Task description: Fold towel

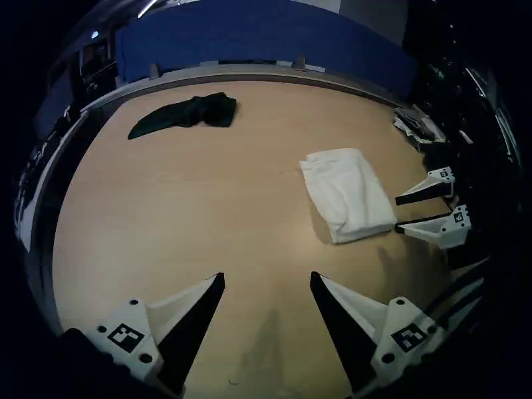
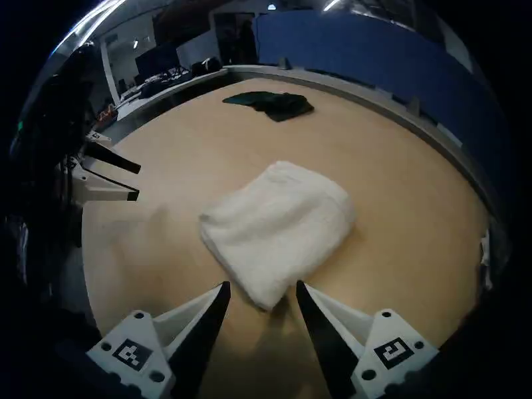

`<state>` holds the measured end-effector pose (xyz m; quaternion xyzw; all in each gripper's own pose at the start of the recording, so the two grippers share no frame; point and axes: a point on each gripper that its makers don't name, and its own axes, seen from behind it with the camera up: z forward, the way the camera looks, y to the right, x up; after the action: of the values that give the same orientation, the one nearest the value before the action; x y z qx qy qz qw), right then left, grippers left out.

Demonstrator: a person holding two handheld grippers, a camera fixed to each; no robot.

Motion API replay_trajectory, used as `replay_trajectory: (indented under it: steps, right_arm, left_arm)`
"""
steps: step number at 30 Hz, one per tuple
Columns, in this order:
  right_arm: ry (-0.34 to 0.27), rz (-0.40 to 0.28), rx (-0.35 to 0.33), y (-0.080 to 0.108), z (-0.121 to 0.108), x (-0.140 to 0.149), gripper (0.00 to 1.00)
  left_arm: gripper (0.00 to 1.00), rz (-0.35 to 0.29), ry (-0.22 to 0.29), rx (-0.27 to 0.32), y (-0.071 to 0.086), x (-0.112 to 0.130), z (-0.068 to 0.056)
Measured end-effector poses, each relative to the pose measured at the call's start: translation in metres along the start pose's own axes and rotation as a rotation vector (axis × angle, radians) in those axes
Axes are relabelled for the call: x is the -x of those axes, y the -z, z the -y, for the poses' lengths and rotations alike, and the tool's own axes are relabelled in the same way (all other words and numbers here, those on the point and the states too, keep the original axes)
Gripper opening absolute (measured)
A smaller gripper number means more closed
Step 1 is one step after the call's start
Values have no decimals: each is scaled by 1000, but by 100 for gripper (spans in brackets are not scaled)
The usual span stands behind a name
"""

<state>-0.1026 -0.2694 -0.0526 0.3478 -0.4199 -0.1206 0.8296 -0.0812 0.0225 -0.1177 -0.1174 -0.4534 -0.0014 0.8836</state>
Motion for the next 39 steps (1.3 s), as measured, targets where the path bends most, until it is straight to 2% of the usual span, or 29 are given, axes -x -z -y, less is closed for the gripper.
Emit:
replay_trajectory:
  steps: [6, 8, 13, 18, 20, 32, 39]
  right_arm:
    - [7, 28, 14, -5, -3, 12, 73]
    - [7, 36, 19, -7, -4, 15, 64]
    - [-7, 58, 14, -11, -4, 20, 34]
    - [-39, 50, 9, -13, -4, 19, 13]
    - [-45, 43, 9, -13, -5, 17, 8]
    - [-27, 14, 13, -5, -6, 5, 3]
    - [-6, -47, 27, 8, -6, -18, 3]
  left_arm:
    - [96, -1, 5, 0, 0, 0, -1]
    - [96, -1, 6, 0, -1, 0, 0]
    - [96, 0, 4, -2, -2, 0, 1]
    - [96, -1, 3, -1, -3, -2, 0]
    - [96, -1, 3, -1, -3, -2, 0]
    - [96, -3, 1, 2, -5, -5, 0]
    - [96, -7, 0, 2, -2, -5, 0]
